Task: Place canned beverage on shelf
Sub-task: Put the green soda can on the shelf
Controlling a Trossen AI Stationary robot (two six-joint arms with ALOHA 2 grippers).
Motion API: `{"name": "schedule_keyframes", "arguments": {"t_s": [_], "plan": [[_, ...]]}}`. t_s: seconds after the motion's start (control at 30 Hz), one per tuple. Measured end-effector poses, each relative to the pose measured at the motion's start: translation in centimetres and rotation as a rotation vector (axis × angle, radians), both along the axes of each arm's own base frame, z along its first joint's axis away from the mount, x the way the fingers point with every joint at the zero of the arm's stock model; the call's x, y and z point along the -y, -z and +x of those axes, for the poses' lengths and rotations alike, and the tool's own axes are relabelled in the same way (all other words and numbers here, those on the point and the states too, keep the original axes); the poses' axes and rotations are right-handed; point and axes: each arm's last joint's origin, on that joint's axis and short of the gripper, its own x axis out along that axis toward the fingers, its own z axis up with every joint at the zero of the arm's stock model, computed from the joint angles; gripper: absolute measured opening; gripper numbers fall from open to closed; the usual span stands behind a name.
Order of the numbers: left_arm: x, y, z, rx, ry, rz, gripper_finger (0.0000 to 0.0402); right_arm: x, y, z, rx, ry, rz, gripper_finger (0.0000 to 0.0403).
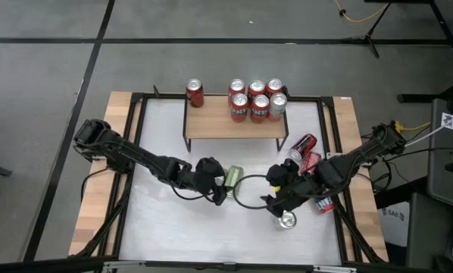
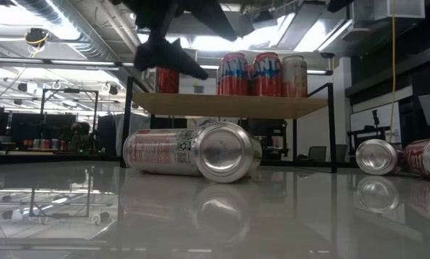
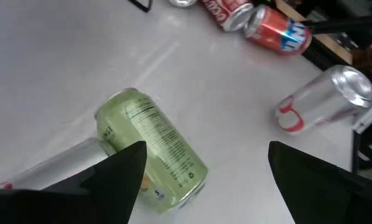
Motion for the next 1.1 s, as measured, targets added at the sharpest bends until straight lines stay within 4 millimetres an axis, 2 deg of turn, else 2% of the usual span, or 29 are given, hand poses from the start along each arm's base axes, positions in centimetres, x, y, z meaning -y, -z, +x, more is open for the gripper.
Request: {"name": "schedule_keyframes", "arguments": {"t_s": [0.17,0.43,0.73,1.1], "plan": [[0.5,1.3,0.6,0.018,-0.081,0.003,0.0330,1.2,0.0,0.6,0.012,0.054,-0.026,0.0363],[0.9,3.5,1.7,0.040,-0.177,-0.024,0.0330,2.5,0.0,1.1,-0.002,0.023,-0.089,0.0363],[1.5,6.7,2.3,-0.007,-0.237,-0.055,0.0330,2.6,-0.1,1.1,0.020,0.050,-0.144,0.0363],[1.5,8.5,2.8,-0.031,-0.243,-0.044,0.0330,2.7,-0.1,1.2,0.026,0.029,-0.204,0.0363]]}}
